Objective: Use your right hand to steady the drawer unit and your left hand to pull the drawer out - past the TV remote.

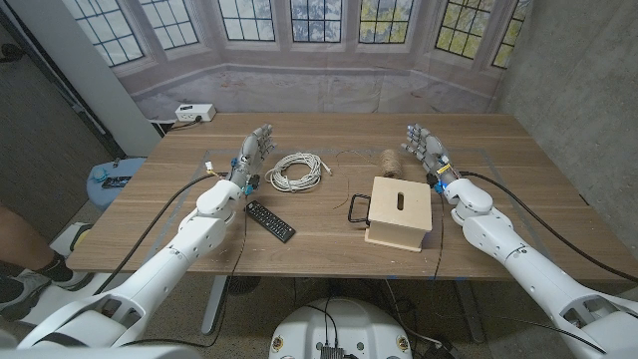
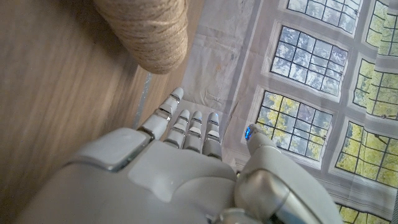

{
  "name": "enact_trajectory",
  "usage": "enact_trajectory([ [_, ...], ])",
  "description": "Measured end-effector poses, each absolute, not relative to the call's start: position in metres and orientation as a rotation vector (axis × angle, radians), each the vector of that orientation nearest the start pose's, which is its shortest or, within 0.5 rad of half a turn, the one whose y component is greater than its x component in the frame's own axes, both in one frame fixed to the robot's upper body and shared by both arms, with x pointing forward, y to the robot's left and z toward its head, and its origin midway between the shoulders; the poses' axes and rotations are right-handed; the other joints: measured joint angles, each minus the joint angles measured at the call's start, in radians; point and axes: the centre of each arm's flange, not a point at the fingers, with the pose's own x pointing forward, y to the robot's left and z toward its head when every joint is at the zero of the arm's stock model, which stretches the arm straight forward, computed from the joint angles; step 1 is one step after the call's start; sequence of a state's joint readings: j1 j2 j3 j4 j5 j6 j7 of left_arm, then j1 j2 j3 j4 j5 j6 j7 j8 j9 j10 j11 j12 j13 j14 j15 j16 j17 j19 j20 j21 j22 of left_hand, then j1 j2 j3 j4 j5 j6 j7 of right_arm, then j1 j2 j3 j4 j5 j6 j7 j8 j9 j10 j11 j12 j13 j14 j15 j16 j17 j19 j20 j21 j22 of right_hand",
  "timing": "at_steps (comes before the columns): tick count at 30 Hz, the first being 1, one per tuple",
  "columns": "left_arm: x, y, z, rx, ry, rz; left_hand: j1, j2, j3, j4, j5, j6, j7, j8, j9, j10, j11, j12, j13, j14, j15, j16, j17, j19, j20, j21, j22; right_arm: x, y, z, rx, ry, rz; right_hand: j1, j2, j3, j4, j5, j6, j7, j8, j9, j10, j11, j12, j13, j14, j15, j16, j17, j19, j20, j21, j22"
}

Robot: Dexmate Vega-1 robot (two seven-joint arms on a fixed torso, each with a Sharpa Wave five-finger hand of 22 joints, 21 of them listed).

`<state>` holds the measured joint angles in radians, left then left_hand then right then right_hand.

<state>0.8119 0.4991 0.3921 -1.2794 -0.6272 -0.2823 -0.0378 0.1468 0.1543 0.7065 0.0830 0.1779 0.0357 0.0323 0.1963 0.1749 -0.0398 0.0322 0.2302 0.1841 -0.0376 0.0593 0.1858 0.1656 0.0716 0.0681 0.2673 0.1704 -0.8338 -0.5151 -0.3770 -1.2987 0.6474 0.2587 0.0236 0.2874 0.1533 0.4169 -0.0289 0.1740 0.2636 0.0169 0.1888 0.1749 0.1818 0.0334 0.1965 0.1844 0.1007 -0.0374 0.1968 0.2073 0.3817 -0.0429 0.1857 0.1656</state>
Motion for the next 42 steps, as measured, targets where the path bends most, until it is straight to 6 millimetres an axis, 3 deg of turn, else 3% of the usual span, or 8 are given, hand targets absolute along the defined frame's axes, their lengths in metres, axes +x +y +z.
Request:
enact_trajectory([
  [21, 0.652, 0.268, -0.019, 0.054, -0.573, -0.288, 0.005, -0.003, 0.002, -0.006, 0.0, -0.006, 0.005, -0.004, 0.0, 0.0, 0.0, 0.0, 0.0, -0.004, 0.003, 0.0, 0.0, 0.0, 0.0, -0.005, 0.0, 0.645, -0.288, -0.034, 0.01, -0.547, 0.173, 0.022, -0.004, 0.005, -0.02, 0.0, -0.003, 0.005, 0.0, 0.0, 0.0, 0.0, 0.0, 0.0, -0.002, 0.002, 0.0, -0.003, 0.0, 0.0, 0.0, 0.0],
  [42, 0.632, 0.254, 0.007, 0.181, -0.63, -0.388, 0.013, -0.011, -0.003, -0.025, 0.0, -0.009, 0.002, -0.009, 0.0, 0.0, 0.0, 0.0, 0.0, -0.004, 0.003, -0.005, 0.0, 0.0, 0.0, -0.013, 0.0, 0.638, -0.305, -0.027, -0.035, -0.553, 0.145, 0.033, -0.004, 0.004, -0.038, 0.0, -0.003, 0.005, 0.0, 0.0, 0.0, 0.0, 0.0, 0.0, -0.006, 0.006, 0.0, -0.007, 0.0, 0.0, 0.0, 0.0],
])
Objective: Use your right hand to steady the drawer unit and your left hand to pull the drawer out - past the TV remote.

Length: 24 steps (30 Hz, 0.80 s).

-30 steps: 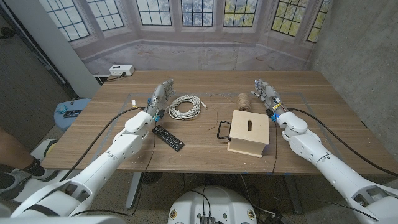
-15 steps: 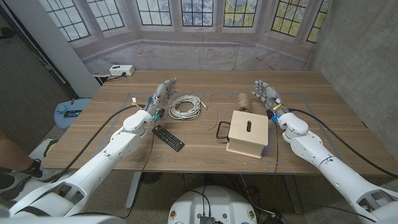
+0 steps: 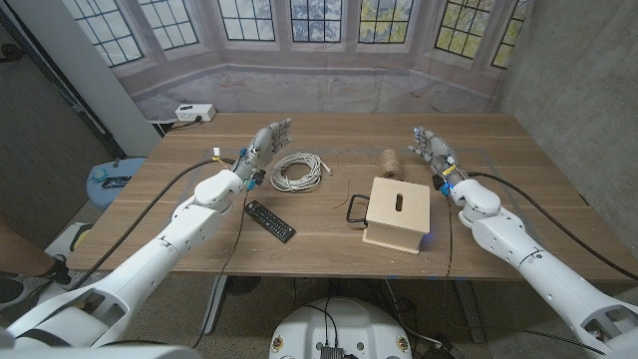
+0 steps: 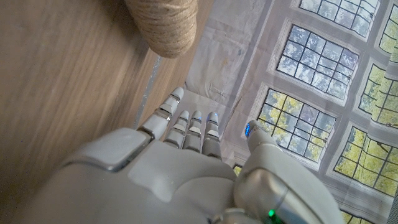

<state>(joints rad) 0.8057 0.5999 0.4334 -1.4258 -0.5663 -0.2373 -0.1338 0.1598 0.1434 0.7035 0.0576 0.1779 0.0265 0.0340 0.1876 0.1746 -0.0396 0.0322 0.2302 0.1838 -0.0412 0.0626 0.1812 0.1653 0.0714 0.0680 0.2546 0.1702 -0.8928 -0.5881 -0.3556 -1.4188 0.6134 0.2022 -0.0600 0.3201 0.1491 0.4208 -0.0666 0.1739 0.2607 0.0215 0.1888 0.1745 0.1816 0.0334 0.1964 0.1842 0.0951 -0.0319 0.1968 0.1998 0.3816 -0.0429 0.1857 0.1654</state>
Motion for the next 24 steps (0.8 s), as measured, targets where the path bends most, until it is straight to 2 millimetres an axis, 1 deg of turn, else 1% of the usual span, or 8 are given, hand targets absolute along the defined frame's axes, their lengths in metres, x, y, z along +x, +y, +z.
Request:
enact_trajectory([
  [9, 0.626, 0.241, 0.015, 0.29, -0.641, -0.445, 0.0, 0.0, 0.001, -0.001, 0.0, -0.011, -0.011, 0.0, 0.0, 0.0, 0.0, -0.008, 0.0, 0.0, 0.0, 0.0, 0.0, 0.0, 0.0, 0.0, 0.0, 0.634, -0.312, -0.025, -0.051, -0.555, 0.137, 0.001, 0.001, 0.004, -0.004, 0.0, 0.0, 0.0, 0.0, 0.0, 0.0, 0.0, 0.0, 0.0, 0.0, 0.0, 0.0, 0.0, 0.0, 0.0, 0.0, 0.0],
  [10, 0.623, 0.238, 0.019, 0.315, -0.646, -0.459, 0.0, 0.0, 0.001, -0.001, 0.0, -0.013, -0.013, -0.003, 0.0, 0.0, 0.0, -0.008, 0.0, 0.0, 0.0, 0.0, 0.0, -0.001, 0.001, -0.004, 0.0, 0.634, -0.313, -0.025, -0.053, -0.553, 0.134, 0.005, 0.005, 0.004, -0.005, 0.0, 0.0, 0.0, 0.0, 0.0, 0.0, 0.0, 0.0, 0.0, 0.0, 0.0, 0.0, 0.0, 0.0, 0.0, 0.0, 0.0],
  [12, 0.623, 0.236, 0.017, 0.333, -0.639, -0.467, 0.0, 0.0, 0.001, -0.001, 0.0, -0.022, -0.022, -0.01, 0.0, -0.007, -0.005, -0.012, 0.0, -0.006, 0.006, -0.004, 0.002, -0.006, 0.006, -0.01, 0.0, 0.631, -0.315, -0.025, -0.057, -0.555, 0.133, 0.005, 0.005, 0.003, -0.011, 0.0, 0.0, 0.0, 0.0, 0.0, 0.0, 0.0, 0.0, 0.0, 0.0, 0.0, 0.0, 0.0, 0.0, 0.0, 0.0, 0.0],
  [16, 0.615, 0.23, 0.025, 0.409, -0.65, -0.502, 0.0, 0.0, -0.003, 0.003, 0.0, -0.034, -0.023, -0.012, 0.0, -0.013, -0.002, -0.016, 0.0, -0.012, 0.004, -0.004, 0.005, -0.006, 0.005, -0.012, 0.0, 0.629, -0.319, -0.026, -0.062, -0.55, 0.125, 0.011, 0.0, 0.003, -0.011, 0.0, 0.0, 0.0, 0.0, 0.0, -0.006, 0.006, -0.005, 0.0, 0.0, 0.0, 0.0, 0.0, -0.003, -0.003, 0.0, 0.0],
  [20, 0.61, 0.225, 0.027, 0.478, -0.647, -0.531, 0.0, 0.0, -0.014, 0.003, 0.0, -0.053, -0.03, -0.012, 0.0, -0.047, 0.003, -0.027, 0.0, -0.035, 0.013, -0.011, 0.005, -0.013, 0.012, -0.02, 0.0, 0.624, -0.322, -0.027, -0.068, -0.549, 0.12, 0.011, 0.0, 0.006, -0.014, 0.0, -0.005, 0.005, -0.002, 0.0, -0.008, 0.003, -0.005, 0.0, -0.005, 0.005, 0.0, 0.0, -0.004, -0.004, 0.0, 0.0],
  [22, 0.611, 0.225, 0.025, 0.492, -0.642, -0.536, 0.0, 0.0, -0.014, 0.003, 0.0, -0.054, -0.029, -0.012, 0.0, -0.054, 0.004, -0.031, 0.0, -0.04, 0.01, -0.011, 0.005, -0.016, 0.009, -0.026, 0.0, 0.622, -0.323, -0.028, -0.07, -0.55, 0.121, 0.011, 0.0, 0.003, -0.016, 0.0, -0.006, 0.005, -0.004, 0.0, -0.011, 0.0, -0.005, 0.0, -0.009, 0.002, 0.0, 0.0, -0.01, 0.001, 0.0, 0.0],
  [23, 0.604, 0.222, 0.032, 0.538, -0.653, -0.554, -0.003, -0.003, -0.014, 0.003, 0.0, -0.054, -0.029, -0.012, 0.0, -0.054, 0.004, -0.031, 0.0, -0.04, 0.01, -0.011, 0.005, -0.016, 0.009, -0.026, 0.0, 0.621, -0.325, -0.029, -0.068, -0.547, 0.111, 0.011, 0.0, 0.003, -0.016, 0.0, -0.006, 0.005, -0.004, 0.0, -0.015, 0.004, -0.005, 0.0, -0.009, 0.002, 0.0, 0.0, -0.01, 0.001, 0.0, 0.0],
  [24, 0.604, 0.222, 0.032, 0.543, -0.651, -0.556, -0.004, -0.004, -0.014, 0.003, 0.0, -0.054, -0.029, -0.012, 0.0, -0.054, 0.004, -0.031, 0.0, -0.041, 0.009, -0.011, 0.005, -0.016, 0.009, -0.026, 0.0, 0.62, -0.326, -0.029, -0.069, -0.547, 0.111, 0.011, 0.0, 0.003, -0.016, 0.0, -0.006, 0.005, -0.004, 0.0, -0.016, 0.005, -0.005, 0.0, -0.009, 0.002, 0.0, 0.0, -0.01, 0.001, 0.0, 0.0],
])
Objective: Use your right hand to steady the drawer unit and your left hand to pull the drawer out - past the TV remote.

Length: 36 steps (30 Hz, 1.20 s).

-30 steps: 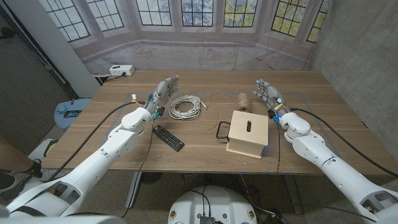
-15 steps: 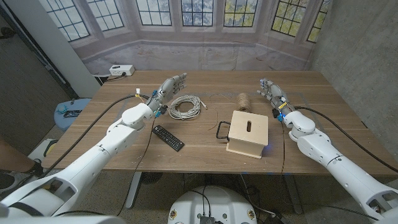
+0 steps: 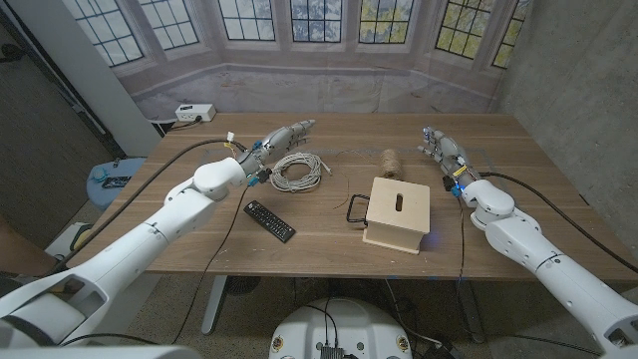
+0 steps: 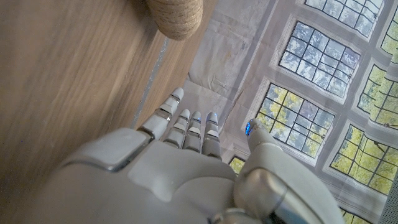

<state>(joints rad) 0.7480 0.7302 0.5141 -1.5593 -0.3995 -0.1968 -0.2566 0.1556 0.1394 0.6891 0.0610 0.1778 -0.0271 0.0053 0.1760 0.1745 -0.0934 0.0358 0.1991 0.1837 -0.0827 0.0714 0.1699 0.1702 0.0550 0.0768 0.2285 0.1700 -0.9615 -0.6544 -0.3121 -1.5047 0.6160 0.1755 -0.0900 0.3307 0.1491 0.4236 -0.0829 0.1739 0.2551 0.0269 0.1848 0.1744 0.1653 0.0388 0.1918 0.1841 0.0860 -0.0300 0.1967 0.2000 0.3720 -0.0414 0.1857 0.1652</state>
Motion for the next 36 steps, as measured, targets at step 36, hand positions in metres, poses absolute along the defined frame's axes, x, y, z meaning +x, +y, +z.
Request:
enact_trajectory([
  [36, 0.559, 0.215, 0.039, 0.959, -0.863, -0.709, -0.028, -0.012, -0.026, 0.026, 0.0, 0.017, -0.016, 0.006, 0.0, 0.04, -0.032, 0.015, 0.005, 0.033, -0.025, 0.016, 0.005, 0.049, -0.005, 0.0, 0.005, 0.595, -0.351, -0.036, -0.085, -0.553, 0.024, 0.028, -0.002, 0.001, -0.026, 0.0, -0.011, 0.007, 0.0, 0.0, -0.006, 0.006, 0.0, 0.0, -0.005, 0.005, 0.0, -0.005, 0.0, 0.0, 0.0, 0.0],
])
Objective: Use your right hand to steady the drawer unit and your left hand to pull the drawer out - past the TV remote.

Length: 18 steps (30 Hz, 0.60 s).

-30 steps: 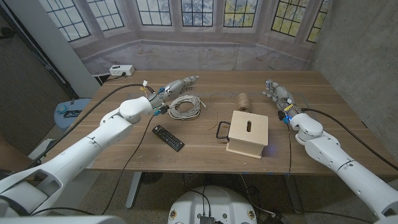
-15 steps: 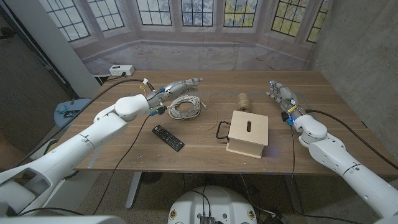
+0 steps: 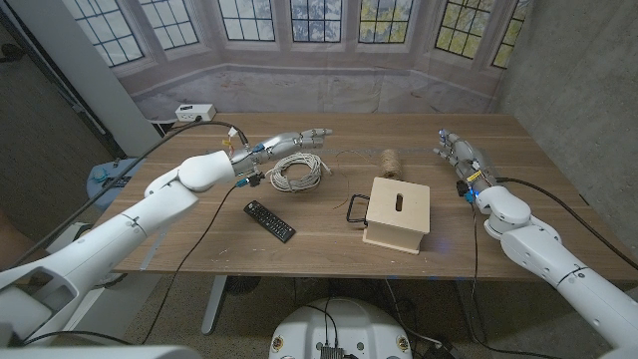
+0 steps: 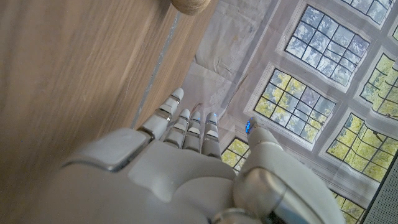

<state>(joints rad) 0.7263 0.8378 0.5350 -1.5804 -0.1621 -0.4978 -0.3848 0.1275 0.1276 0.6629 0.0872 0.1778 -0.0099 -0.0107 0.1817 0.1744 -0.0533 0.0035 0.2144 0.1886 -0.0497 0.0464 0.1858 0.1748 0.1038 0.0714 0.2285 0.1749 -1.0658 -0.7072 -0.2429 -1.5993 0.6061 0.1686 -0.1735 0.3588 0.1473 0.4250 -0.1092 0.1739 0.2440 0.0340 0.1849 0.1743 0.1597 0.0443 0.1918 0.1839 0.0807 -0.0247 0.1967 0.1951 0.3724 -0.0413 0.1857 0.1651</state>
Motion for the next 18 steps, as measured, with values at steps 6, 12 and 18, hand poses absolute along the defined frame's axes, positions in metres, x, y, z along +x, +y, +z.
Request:
enact_trajectory([
  [6, 0.556, 0.215, 0.039, 1.012, -0.91, -0.725, -0.008, 0.0, -0.004, 0.004, 0.0, 0.025, -0.017, 0.008, 0.0, 0.004, -0.004, 0.0, 0.0, 0.002, -0.002, 0.0, 0.0, 0.005, -0.006, 0.0, 0.0, 0.591, -0.353, -0.035, -0.093, -0.559, 0.015, 0.018, -0.005, 0.008, -0.019, 0.004, 0.0, 0.0, 0.0, 0.0, 0.0, 0.0, 0.0, 0.0, -0.002, 0.009, 0.0, -0.005, 0.0, 0.0, 0.0, 0.0],
  [12, 0.553, 0.213, 0.035, 1.066, -0.969, -0.745, -0.008, 0.0, -0.004, 0.004, 0.0, 0.062, -0.02, 0.02, 0.0, 0.027, -0.013, 0.004, 0.0, 0.012, -0.012, 0.0, -0.003, 0.009, -0.016, 0.0, -0.003, 0.587, -0.355, -0.035, -0.107, -0.559, 0.002, 0.027, -0.003, 0.008, -0.028, 0.004, 0.0, 0.0, 0.0, 0.0, 0.004, -0.004, 0.0, 0.0, -0.002, 0.009, 0.0, -0.005, 0.0, 0.0, 0.0, 0.0],
  [18, 0.552, 0.211, 0.028, 1.107, -1.006, -0.764, -0.008, 0.0, -0.004, 0.004, 0.004, 0.072, -0.031, 0.02, 0.004, 0.039, -0.014, 0.004, 0.0, 0.023, -0.035, 0.0, -0.003, 0.014, -0.022, -0.008, -0.003, 0.582, -0.357, -0.036, -0.116, -0.557, -0.009, 0.031, -0.007, 0.008, -0.028, 0.004, 0.0, 0.0, 0.0, 0.0, 0.004, -0.004, 0.0, 0.0, -0.002, 0.009, 0.0, -0.005, 0.0, 0.0, 0.0, 0.0],
])
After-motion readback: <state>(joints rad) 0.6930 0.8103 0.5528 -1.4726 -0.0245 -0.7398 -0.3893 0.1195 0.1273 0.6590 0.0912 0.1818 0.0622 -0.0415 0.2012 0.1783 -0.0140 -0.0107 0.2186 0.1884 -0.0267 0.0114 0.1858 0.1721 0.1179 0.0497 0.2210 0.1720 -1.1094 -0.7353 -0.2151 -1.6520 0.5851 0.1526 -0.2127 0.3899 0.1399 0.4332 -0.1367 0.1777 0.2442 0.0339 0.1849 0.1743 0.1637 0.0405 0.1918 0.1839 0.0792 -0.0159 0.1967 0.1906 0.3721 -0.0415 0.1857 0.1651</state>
